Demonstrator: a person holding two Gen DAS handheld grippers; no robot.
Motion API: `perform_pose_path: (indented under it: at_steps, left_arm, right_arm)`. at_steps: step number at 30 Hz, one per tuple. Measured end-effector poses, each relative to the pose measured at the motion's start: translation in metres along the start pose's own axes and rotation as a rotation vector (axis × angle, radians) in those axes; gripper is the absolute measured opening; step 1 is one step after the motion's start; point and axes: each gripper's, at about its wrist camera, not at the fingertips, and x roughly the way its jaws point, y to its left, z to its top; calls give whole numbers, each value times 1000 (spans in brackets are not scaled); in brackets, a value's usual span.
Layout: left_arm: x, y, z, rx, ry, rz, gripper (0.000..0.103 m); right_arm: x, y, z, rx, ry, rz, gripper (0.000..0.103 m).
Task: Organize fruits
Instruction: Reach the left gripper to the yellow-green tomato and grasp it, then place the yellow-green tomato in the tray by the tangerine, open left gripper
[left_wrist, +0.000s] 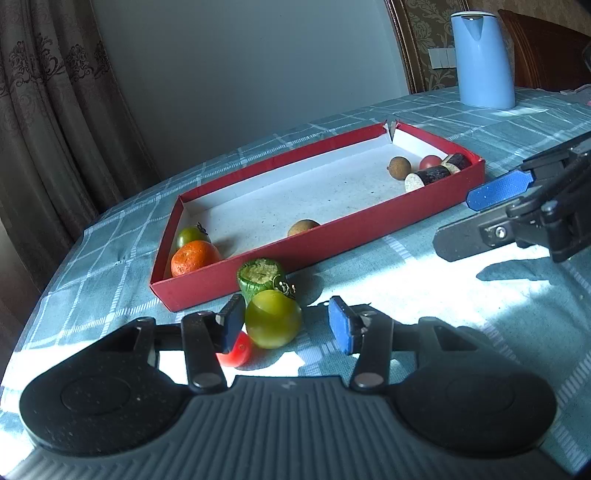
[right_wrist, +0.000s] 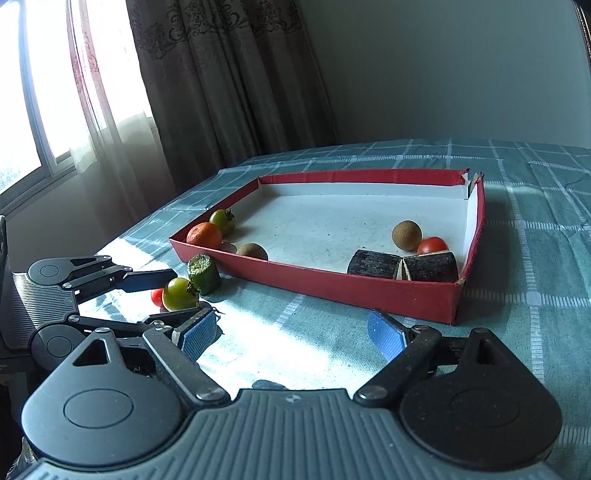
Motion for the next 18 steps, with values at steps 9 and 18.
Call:
perform_pose_path:
  at_steps: [9,18]
  left_arm:
    - [7,3,5,-64,22,53,32]
    - [4,-3,6,-94,18,71,30]
  right_arm:
    - [3,4,-5,-21,90,-58,98]
    - [-10,19,-22,-130,125,-168,103]
